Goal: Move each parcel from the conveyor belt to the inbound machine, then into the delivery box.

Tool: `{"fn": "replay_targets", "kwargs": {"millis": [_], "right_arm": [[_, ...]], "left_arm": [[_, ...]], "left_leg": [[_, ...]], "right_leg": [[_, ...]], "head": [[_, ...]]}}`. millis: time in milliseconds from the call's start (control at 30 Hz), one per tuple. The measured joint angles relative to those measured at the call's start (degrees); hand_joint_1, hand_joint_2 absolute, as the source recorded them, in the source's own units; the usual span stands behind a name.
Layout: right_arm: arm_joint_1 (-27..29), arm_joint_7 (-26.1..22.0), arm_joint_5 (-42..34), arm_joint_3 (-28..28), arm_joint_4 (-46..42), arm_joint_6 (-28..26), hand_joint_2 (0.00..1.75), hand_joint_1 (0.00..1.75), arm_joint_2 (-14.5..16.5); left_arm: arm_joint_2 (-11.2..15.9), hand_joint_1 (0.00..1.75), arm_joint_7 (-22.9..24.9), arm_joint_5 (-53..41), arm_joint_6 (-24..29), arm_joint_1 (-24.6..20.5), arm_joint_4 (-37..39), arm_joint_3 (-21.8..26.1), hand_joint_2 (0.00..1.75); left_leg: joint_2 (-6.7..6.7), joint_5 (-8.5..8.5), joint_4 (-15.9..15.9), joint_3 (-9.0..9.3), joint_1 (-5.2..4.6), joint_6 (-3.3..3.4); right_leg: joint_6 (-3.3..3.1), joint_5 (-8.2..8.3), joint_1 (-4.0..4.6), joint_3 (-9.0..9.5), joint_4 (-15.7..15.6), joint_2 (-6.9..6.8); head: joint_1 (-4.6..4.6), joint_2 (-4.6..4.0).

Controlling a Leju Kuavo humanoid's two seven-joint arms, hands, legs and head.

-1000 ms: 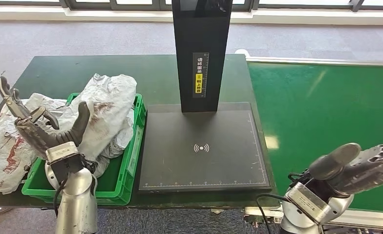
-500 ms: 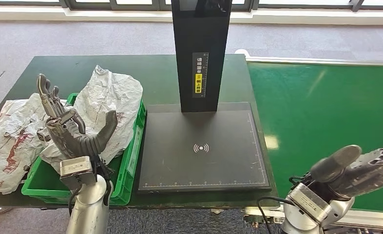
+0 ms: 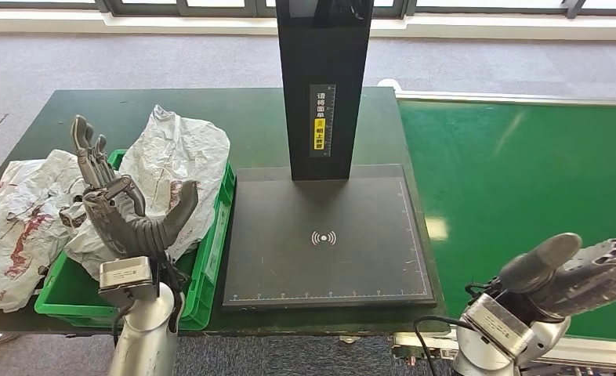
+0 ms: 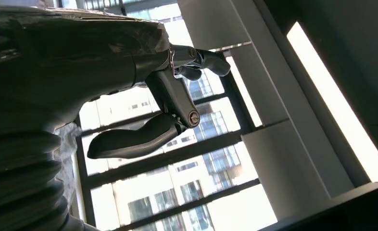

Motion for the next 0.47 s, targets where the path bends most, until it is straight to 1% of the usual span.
{"fn": "replay_targets", "kwargs": {"millis": [67, 133, 200, 233, 300, 433, 467], "right_arm": [[0.06, -0.03, -2.43, 0.17, 0.77, 0.11, 0.00, 0.00, -0.08], [0.63, -0.02, -8.10, 1.38, 2.75, 1.21, 0.00, 0.00, -0.45], [1.47, 0.02, -14.22, 3.84, 5.45, 4.28, 0.00, 0.00, -0.95], [1.72, 0.02, -16.38, 5.33, 6.74, 6.30, 0.00, 0.00, -1.13], [1.78, -0.01, -19.08, 8.13, 8.97, 9.90, 0.00, 0.00, -1.36], [1.15, -0.03, -22.48, 12.19, 13.22, 16.94, 0.00, 0.00, -1.55], [1.05, -0.02, -22.80, 12.53, 13.73, 17.90, 0.00, 0.00, -1.55]], "left_arm": [[0.20, 0.00, -0.01, 5.61, -5.28, 0.66, -1.07, -1.54, 1.75], [0.31, 0.00, -0.01, 12.34, -13.17, 1.05, -1.80, -3.26, 1.75], [0.32, 0.00, -0.01, 17.54, -21.10, 0.98, -1.78, -4.68, 1.75], [0.31, 0.00, 0.00, 18.92, -23.96, 0.80, -1.35, -5.29, 1.75], [0.28, 0.00, 0.02, 20.30, -27.16, 0.36, 0.10, -6.57, 1.75], [0.26, 0.00, 0.05, 22.89, -30.38, -0.59, 3.38, -9.50, 1.75], [0.26, 0.00, 0.05, 23.23, -30.79, -0.71, 3.81, -9.86, 1.75]], "left_leg": [[0.00, 0.00, 0.00, 0.00, 0.00, 0.00], [-0.03, -0.01, -0.01, 0.00, 0.00, 0.01], [-0.06, -0.02, -0.01, 0.00, 0.00, 0.02], [-0.07, -0.02, -0.01, 0.01, 0.00, 0.02], [-0.07, -0.01, -0.01, 0.02, 0.00, 0.01], [-0.07, 0.00, -0.01, 0.02, 0.00, 0.00], [-0.07, 0.00, -0.01, 0.02, 0.00, 0.00]], "right_leg": [[0.01, -0.01, 0.00, 0.01, 0.00, 0.00], [0.05, -0.05, 0.01, 0.06, 0.00, -0.04], [0.09, -0.08, -0.01, 0.08, 0.00, -0.08], [0.08, -0.08, -0.02, 0.07, 0.00, -0.08], [0.08, -0.08, 0.00, 0.07, 0.00, -0.08], [0.06, -0.06, 0.02, 0.08, 0.01, -0.08], [0.06, -0.06, 0.02, 0.08, 0.01, -0.08]], "head": [[-0.01, 0.00], [0.01, 0.00], [0.00, -0.01], [-0.01, 0.00], [-0.02, 0.00], [-0.01, -0.01], [-0.01, -0.01]]}}
